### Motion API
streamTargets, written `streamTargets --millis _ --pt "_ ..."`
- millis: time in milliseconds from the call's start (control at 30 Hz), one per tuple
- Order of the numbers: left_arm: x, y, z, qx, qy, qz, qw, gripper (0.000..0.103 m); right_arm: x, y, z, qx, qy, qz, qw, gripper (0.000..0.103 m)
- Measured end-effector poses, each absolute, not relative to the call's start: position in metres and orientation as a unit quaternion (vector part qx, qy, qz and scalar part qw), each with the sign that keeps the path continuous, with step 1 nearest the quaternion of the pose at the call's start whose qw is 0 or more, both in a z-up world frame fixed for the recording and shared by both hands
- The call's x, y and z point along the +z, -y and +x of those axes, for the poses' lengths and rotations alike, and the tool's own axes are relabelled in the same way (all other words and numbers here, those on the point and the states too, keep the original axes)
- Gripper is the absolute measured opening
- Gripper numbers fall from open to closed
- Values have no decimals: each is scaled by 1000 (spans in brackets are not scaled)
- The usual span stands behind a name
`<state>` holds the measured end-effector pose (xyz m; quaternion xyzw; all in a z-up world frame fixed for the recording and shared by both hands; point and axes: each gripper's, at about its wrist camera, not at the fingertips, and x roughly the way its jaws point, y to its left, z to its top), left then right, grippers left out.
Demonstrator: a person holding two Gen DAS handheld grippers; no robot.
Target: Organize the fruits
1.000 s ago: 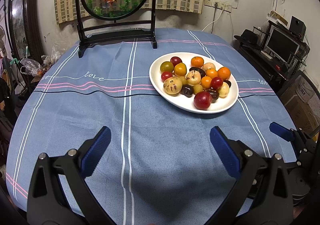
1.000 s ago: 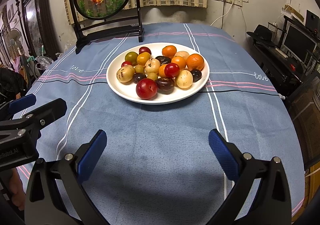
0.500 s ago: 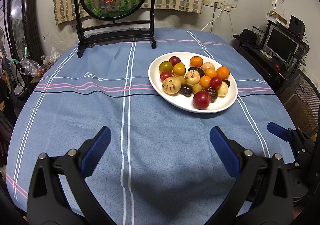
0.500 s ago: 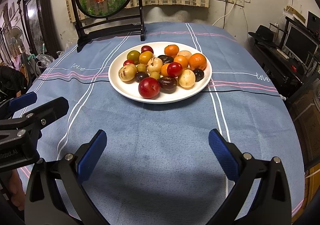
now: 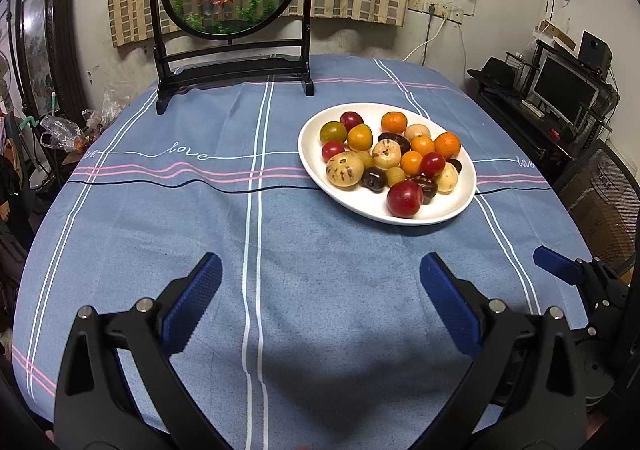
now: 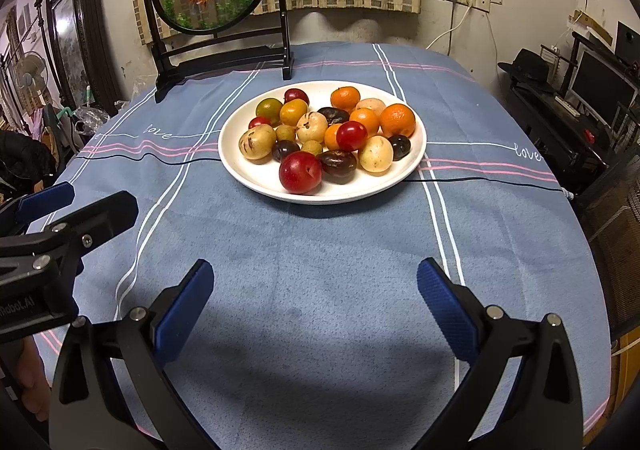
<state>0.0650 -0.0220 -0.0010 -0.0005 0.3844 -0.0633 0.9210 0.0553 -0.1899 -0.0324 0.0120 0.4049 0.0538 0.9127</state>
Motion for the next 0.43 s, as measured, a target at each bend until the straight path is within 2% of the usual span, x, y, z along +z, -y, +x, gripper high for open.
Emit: streamTargets --millis 433 --pt "-1 20 64 -64 -386 -3 920 101 -36 187 53 58 -407 10 911 102"
